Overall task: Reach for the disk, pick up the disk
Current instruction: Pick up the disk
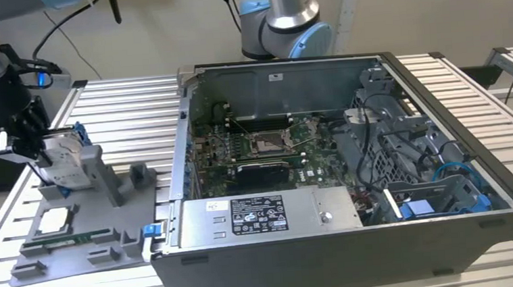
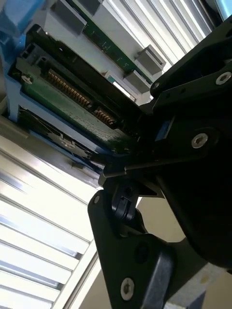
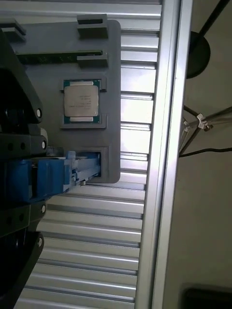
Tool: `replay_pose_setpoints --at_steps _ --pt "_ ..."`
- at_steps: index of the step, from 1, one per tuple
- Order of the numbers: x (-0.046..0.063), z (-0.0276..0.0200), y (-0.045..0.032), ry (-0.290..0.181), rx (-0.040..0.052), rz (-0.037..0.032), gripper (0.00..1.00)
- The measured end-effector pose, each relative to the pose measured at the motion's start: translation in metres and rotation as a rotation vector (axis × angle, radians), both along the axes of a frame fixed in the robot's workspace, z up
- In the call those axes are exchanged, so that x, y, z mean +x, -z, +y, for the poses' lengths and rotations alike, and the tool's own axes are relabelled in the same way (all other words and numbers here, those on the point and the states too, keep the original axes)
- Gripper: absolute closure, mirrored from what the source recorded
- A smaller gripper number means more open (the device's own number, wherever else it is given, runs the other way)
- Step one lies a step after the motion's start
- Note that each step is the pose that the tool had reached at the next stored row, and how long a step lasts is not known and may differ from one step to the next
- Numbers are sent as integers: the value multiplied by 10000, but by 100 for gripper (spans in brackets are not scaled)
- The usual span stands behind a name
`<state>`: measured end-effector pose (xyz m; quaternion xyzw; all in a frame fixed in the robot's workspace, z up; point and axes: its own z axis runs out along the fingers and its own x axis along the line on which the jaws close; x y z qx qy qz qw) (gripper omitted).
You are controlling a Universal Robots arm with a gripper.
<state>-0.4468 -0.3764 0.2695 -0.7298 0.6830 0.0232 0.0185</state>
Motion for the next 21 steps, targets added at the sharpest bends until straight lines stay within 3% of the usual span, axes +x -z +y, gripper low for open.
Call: replay_pose_setpoints --at_steps 7,21 --pt "-4 0 -106 0 1 -1 100" --pt "-9 0 -535 1 0 -1 100"
